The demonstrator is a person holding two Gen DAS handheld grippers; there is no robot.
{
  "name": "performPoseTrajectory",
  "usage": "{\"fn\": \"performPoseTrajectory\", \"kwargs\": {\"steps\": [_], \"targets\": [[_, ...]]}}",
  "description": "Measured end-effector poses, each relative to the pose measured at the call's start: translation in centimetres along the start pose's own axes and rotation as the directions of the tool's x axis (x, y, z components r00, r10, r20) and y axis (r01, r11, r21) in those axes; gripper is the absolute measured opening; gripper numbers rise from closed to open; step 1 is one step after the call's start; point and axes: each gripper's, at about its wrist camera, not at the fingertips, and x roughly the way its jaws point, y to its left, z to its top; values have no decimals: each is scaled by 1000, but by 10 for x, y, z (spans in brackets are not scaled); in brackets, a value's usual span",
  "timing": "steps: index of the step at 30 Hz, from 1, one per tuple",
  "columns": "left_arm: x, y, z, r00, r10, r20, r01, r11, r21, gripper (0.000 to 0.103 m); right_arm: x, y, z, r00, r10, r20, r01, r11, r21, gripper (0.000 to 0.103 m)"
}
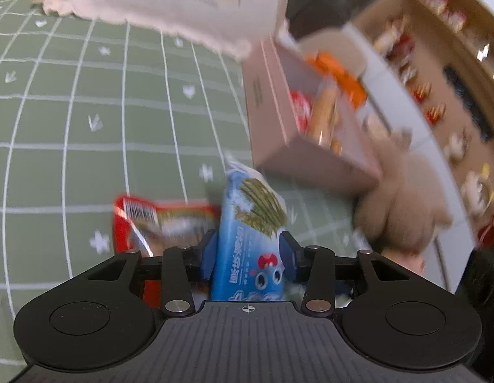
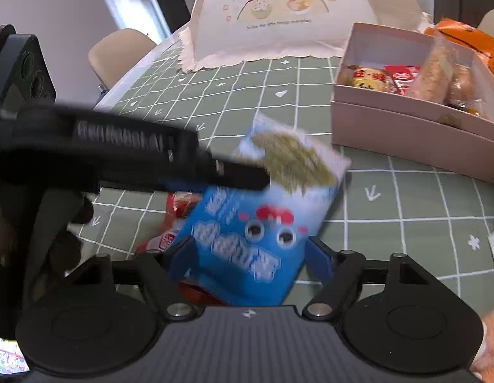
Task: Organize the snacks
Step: 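Grasp the blue seaweed packet with the left tool and lift it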
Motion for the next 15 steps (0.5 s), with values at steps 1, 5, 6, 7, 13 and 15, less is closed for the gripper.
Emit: {"fn": "performPoseTrajectory", "kwargs": {"steps": [1, 5, 6, 7, 13, 15], "targets": [[1, -1, -2, 1000, -10, -19, 10, 1000, -1, 42, -1, -2, -1, 1000, 3, 0, -3, 1000, 7, 78], [3, 6, -4, 996, -58, -64, 56, 998, -28, 42, -4, -5, -6, 1000, 22, 7, -22, 999, 24, 85], [6, 7, -4, 995, -65, -78, 62, 998, -33, 39, -4, -4, -7, 1000, 25, 8, -25, 999, 20, 86], [9, 6, -4, 993, -64, -103, 61, 998, -34, 33, -4, -3, -8, 1000, 28, 9, -28, 1000, 14, 86], [8, 2, -13, 992, -61, -111, 61, 998, -5, 24, -18, 2, -14, 1000, 8, 14, -7, 1000, -17, 86], [2, 0, -15, 994, -49, -96, 51, 999, 19, 24, -32, -2, -19, 999, -10, 36, 10, 1000, -7, 86]]}}
